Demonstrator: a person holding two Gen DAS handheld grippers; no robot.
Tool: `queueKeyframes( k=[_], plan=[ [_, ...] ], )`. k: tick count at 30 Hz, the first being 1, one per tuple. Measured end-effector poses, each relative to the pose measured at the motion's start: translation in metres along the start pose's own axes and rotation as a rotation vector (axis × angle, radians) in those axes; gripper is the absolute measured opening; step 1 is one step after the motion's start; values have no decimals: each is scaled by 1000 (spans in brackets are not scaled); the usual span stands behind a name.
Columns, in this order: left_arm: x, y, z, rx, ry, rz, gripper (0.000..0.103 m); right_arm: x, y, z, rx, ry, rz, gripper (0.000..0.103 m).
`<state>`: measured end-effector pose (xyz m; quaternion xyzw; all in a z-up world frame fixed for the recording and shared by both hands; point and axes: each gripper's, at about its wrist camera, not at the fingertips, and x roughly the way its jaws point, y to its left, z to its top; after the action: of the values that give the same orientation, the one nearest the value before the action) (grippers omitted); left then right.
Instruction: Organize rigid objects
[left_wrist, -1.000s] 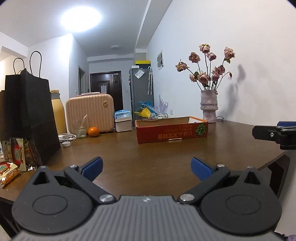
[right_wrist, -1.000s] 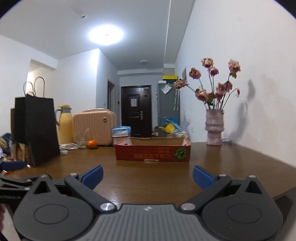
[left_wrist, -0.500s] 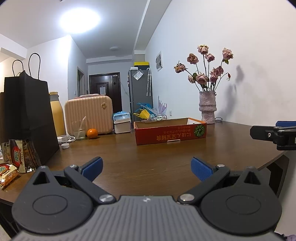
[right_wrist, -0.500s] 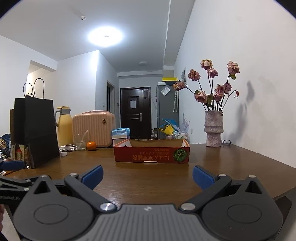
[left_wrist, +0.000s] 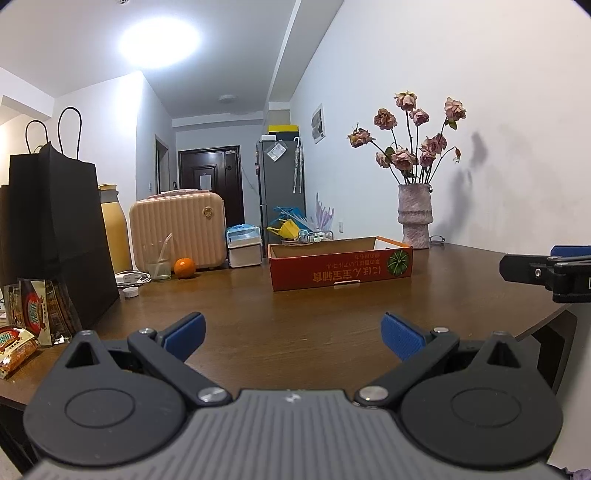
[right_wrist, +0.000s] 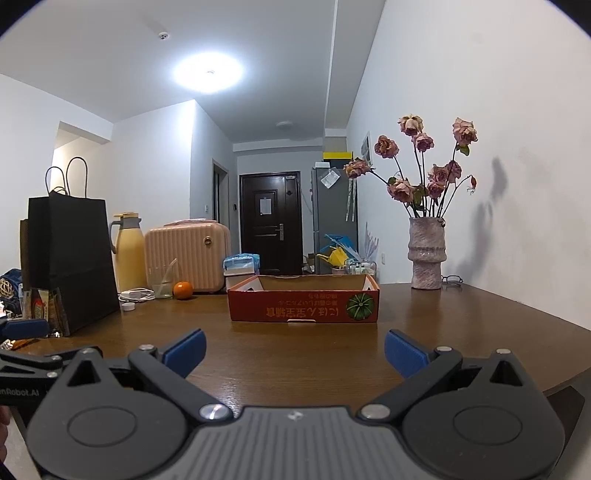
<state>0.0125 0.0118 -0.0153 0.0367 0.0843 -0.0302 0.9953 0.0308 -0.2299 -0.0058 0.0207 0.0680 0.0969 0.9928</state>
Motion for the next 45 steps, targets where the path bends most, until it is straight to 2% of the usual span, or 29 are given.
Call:
queueKeyframes(
  k=[32,45],
  plan=[
    [-2,-3,0,2,-18,-4,103,1,0,-2,6,13,-10,103],
    [3,-6,-5,10,14,-2,103,2,1,-4,9,27,-13,103]
  ],
)
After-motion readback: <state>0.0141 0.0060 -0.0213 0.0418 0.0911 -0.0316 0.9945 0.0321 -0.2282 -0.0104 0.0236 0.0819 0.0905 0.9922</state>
